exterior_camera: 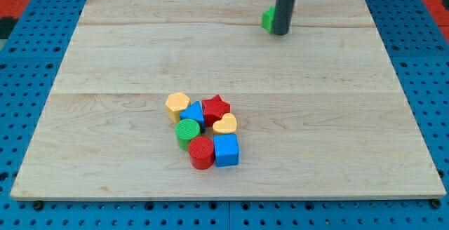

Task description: Push the green star to the top center of the board

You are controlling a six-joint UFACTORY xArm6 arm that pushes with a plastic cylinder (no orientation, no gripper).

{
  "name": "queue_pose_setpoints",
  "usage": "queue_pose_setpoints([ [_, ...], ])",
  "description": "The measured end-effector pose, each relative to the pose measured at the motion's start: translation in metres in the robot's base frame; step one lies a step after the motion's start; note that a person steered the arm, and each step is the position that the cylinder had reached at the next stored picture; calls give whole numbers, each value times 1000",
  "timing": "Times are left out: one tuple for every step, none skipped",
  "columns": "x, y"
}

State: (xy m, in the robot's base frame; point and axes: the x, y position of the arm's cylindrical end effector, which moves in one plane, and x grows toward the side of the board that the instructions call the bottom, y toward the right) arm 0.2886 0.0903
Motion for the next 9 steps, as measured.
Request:
queue_pose_setpoints([
  [-14,-27],
  [-33,18],
  [-54,94],
  [-69,117],
  [-53,69],
  [-50,30],
  [-71,29],
  [-95,34],
  [-95,21],
])
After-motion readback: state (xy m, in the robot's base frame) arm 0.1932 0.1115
